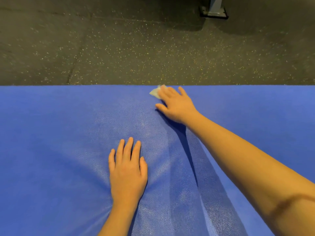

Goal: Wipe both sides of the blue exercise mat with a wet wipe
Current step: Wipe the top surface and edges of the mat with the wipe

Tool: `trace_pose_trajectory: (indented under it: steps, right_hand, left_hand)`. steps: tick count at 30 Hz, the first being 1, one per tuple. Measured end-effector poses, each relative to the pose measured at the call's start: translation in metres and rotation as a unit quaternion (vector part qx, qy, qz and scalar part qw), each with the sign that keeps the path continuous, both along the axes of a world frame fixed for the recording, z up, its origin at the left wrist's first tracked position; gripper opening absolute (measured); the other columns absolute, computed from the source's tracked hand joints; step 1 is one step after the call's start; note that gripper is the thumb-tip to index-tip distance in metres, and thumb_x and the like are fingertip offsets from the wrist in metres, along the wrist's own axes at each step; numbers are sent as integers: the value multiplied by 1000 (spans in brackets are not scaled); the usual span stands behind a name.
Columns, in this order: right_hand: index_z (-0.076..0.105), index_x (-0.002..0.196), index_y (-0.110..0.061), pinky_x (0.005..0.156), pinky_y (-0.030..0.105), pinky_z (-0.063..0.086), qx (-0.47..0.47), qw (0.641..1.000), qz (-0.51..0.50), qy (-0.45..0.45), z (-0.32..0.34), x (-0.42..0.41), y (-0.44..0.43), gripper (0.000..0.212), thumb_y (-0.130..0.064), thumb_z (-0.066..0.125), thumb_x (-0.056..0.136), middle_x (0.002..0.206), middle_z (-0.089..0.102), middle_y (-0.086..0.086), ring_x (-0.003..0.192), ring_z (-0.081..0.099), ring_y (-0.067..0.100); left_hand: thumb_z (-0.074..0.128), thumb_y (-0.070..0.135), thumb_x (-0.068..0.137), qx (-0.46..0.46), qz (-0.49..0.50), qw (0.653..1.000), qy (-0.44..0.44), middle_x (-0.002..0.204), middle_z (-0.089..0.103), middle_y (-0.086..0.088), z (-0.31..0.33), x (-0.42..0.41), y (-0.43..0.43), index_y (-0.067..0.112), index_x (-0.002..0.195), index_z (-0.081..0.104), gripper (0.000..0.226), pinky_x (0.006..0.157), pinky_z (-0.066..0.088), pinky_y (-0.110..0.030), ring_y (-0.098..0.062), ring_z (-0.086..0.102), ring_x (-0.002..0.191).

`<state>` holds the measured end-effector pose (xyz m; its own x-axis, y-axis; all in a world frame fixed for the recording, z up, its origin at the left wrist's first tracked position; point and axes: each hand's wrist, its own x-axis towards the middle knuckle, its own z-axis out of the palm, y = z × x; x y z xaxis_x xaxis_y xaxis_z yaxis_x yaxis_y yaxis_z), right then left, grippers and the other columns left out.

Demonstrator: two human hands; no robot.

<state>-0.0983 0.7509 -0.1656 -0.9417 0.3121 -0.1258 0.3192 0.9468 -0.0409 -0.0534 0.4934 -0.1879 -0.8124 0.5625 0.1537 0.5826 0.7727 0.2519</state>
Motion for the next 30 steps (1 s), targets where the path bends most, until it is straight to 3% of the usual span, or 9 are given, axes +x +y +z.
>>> trace_pose_trajectory:
  steps: [3, 6, 8, 11, 14, 18, 23, 28, 30]
  right_hand:
    - [19, 150, -13, 115, 45, 3, -17, 984, -176, -2, 2, -8, -4, 61, -48, 25, 99, 158, 11, 6, 144, 13, 23]
    - [29, 146, -15, 111, 41, 13, -88, 995, -16, 48, 1, -5, -41, 59, -47, 36, 97, 157, 18, 5, 142, 18, 24]
    - [21, 150, -18, 115, 40, 6, -71, 991, 108, 15, 2, 16, -49, 62, -48, 36, 97, 160, 9, 0, 145, 10, 19]
    - [15, 151, -19, 116, 44, 0, -13, 1000, 11, -3, 1, 17, -23, 60, -46, 29, 99, 160, 8, 0, 145, 10, 17]
    - [14, 151, -15, 116, 46, 1, -46, 994, -97, -4, 2, 12, -31, 62, -46, 28, 99, 160, 5, 3, 145, 6, 20]
    - [14, 152, -19, 116, 41, 0, -68, 996, 61, 1, 2, 48, -56, 63, -49, 29, 99, 160, 2, -1, 146, 3, 18]
    - [11, 152, -20, 117, 42, 0, -61, 995, -83, 3, 2, 49, -41, 62, -48, 26, 99, 160, 2, 0, 146, 3, 19]
    - [17, 151, -20, 116, 40, -3, -94, 993, 72, -7, 5, 79, -70, 79, -59, 6, 83, 160, 4, -2, 146, 5, 18]
    - [16, 151, -21, 116, 40, -3, -60, 998, 34, -7, 5, 82, -50, 76, -57, 4, 85, 160, 6, -2, 146, 7, 17]
  left_hand:
    - [34, 28, 90, -1, 1, 1000, 1, 140, 54, -9, 0, 0, 0, 11, 127, 62, 49, 110, 30, -52, -31, 43, 134]
    - [35, 27, 89, 6, 4, 1000, 3, 138, 55, -10, 0, 1, 0, 10, 126, 62, 49, 110, 29, -51, -31, 44, 133]
    - [36, 27, 88, 17, 9, 1000, 5, 136, 56, -12, 0, 0, 0, 9, 124, 63, 48, 110, 28, -50, -31, 45, 131]
    - [38, 27, 88, 35, 22, 999, 2, 133, 56, -14, -1, 0, 1, 6, 122, 63, 47, 111, 29, -49, -31, 45, 129]
    - [38, 26, 88, 39, 23, 999, 6, 132, 57, -15, 0, 1, -1, 4, 122, 62, 47, 110, 31, -50, -32, 47, 127]
    - [37, 26, 88, 39, 23, 999, 2, 131, 57, -16, -1, 1, -1, 3, 121, 62, 47, 109, 31, -51, -34, 48, 127]
    - [37, 26, 88, 39, 25, 999, -1, 131, 57, -16, 0, 0, 0, 2, 122, 62, 48, 110, 31, -51, -34, 48, 127]
    - [38, 26, 88, 38, 19, 999, 5, 130, 58, -16, -1, 0, 0, 2, 121, 62, 48, 109, 31, -50, -34, 49, 127]
    - [38, 26, 88, 40, 21, 999, 0, 131, 58, -16, 0, 0, 0, 2, 122, 62, 48, 110, 31, -50, -33, 48, 127]
